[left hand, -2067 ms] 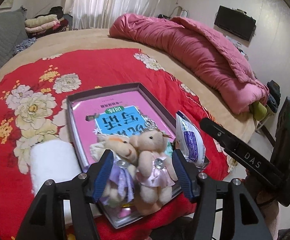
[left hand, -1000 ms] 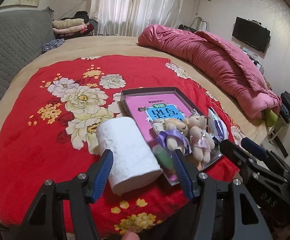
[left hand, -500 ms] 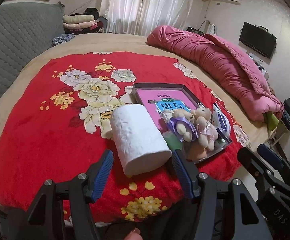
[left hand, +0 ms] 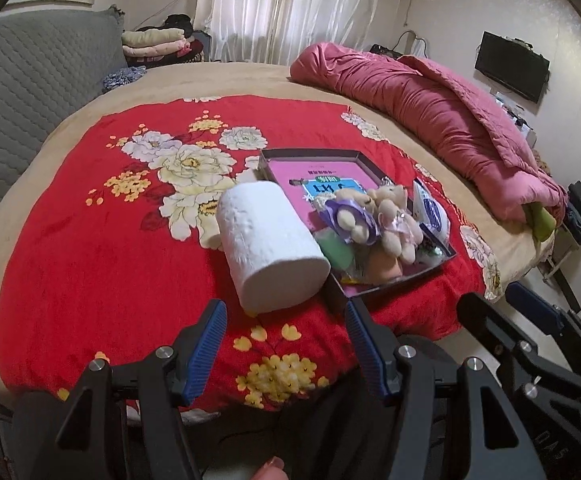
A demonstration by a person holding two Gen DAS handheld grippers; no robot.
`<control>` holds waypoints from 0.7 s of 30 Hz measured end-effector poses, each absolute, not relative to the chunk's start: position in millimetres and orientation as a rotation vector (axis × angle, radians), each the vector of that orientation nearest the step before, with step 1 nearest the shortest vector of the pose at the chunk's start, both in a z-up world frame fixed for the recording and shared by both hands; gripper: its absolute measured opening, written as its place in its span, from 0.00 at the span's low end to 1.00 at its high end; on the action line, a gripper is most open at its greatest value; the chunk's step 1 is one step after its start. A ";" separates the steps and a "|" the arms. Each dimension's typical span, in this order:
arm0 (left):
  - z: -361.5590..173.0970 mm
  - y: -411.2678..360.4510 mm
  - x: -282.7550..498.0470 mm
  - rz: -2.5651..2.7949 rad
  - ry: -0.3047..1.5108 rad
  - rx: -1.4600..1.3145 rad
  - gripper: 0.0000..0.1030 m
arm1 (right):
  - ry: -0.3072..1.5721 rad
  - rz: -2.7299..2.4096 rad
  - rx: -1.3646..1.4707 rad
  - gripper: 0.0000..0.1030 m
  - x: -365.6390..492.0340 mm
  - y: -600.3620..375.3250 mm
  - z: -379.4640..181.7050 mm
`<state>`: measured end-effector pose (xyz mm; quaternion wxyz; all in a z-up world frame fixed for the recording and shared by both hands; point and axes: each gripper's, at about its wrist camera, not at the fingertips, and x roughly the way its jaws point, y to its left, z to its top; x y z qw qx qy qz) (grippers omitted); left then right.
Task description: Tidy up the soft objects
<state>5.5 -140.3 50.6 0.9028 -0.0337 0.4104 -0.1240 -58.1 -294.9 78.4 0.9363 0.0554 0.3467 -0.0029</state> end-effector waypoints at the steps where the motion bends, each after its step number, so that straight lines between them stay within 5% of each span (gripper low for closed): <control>1: 49.2 -141.4 4.7 -0.257 0.854 -0.066 0.59 | 0.709 -0.007 0.110 0.72 -59.3 -294.9 78.3; 21: 50.6 -145.7 0.3 -0.245 0.853 -0.025 0.59 | 0.722 -0.027 0.105 0.72 -62.8 -298.0 75.5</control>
